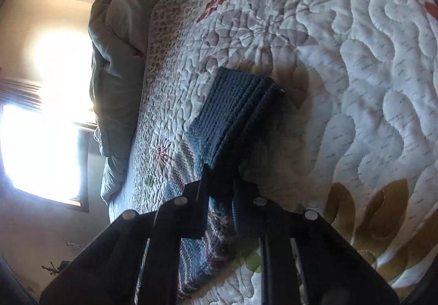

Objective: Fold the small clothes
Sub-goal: 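Lift the sleeve with the right gripper and fold it across the sweater body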

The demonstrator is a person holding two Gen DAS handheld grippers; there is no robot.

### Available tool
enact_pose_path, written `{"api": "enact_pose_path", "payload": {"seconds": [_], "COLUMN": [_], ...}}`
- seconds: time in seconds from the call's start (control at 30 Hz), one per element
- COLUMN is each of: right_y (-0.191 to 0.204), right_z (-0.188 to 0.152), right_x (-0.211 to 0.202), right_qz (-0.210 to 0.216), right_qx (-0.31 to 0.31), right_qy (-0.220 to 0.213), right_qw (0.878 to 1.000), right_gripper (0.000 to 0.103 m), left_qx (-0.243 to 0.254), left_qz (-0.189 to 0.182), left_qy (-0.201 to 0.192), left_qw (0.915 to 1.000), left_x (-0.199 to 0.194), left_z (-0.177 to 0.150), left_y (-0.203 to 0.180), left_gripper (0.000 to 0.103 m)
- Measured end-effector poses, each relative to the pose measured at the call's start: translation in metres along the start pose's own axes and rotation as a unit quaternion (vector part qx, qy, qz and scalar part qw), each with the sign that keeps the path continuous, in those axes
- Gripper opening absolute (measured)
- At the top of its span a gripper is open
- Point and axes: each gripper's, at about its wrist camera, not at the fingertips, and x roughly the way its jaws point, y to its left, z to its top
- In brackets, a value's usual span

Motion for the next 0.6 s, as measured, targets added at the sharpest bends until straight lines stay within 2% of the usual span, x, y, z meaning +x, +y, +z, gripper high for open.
{"api": "enact_pose_path", "payload": {"seconds": [0.37,0.6], "right_y": [0.105,0.168], "right_z": [-0.028,-0.06], "right_x": [-0.027,-0.043], "right_qz": [0.006,0.007], "right_qx": [-0.118,-0.187], "right_qy": [-0.016,-0.021], "right_qw": [0.993,0.982], "right_gripper": [0.011,0.011], "left_qx": [-0.032,-0.038], "left_qz": [-0.002,-0.004], "left_qy": [-0.034,-0.051], "left_qw": [0.9989,0.998], "left_x": [-0.026,-0.046], "left_z": [0.006,0.011], "left_y": [0.026,0.043], "left_gripper": [0.099,0.099]}}
